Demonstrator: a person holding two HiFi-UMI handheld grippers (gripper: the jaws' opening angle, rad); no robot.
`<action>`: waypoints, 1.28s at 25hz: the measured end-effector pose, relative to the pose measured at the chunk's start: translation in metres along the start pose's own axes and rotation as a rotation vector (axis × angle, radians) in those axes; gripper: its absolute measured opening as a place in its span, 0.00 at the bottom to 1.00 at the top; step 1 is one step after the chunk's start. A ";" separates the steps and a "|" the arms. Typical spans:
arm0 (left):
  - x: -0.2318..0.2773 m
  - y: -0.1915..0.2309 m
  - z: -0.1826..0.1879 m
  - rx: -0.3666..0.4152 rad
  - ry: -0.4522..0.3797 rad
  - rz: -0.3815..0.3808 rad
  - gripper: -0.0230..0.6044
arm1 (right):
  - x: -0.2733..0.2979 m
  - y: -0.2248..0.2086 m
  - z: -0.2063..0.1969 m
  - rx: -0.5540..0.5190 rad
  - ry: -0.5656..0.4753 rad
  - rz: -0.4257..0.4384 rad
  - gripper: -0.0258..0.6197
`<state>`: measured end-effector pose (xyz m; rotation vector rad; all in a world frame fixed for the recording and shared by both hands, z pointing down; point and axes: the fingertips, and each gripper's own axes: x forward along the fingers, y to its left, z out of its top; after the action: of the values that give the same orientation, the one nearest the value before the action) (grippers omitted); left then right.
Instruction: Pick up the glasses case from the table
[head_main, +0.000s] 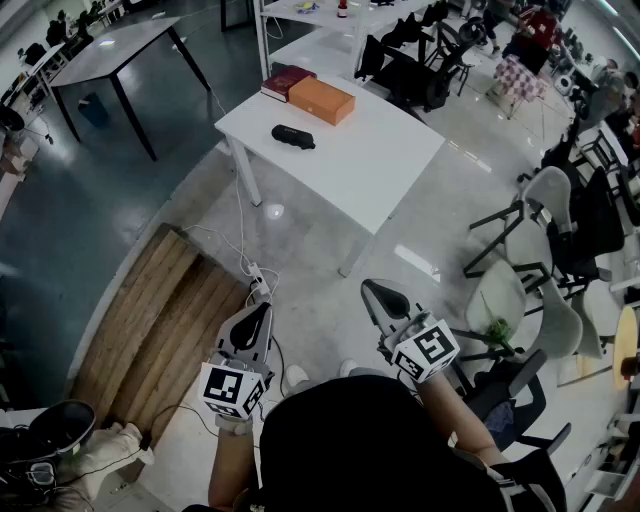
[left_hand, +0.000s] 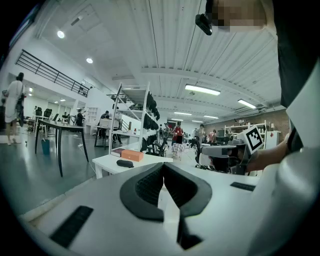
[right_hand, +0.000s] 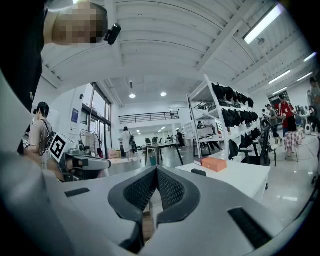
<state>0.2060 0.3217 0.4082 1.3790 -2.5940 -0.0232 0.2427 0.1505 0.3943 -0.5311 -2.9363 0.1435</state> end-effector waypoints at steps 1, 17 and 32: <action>-0.003 0.003 -0.001 0.001 0.001 -0.003 0.07 | 0.003 0.004 -0.001 0.000 0.001 0.000 0.08; -0.041 0.073 -0.027 -0.032 0.026 -0.047 0.07 | 0.058 0.052 -0.011 0.007 0.011 -0.053 0.09; 0.079 0.139 -0.018 -0.031 0.054 -0.053 0.07 | 0.155 -0.052 -0.005 0.043 0.026 -0.060 0.09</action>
<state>0.0532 0.3367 0.4544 1.4171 -2.5022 -0.0341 0.0820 0.1572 0.4263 -0.4349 -2.9127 0.1900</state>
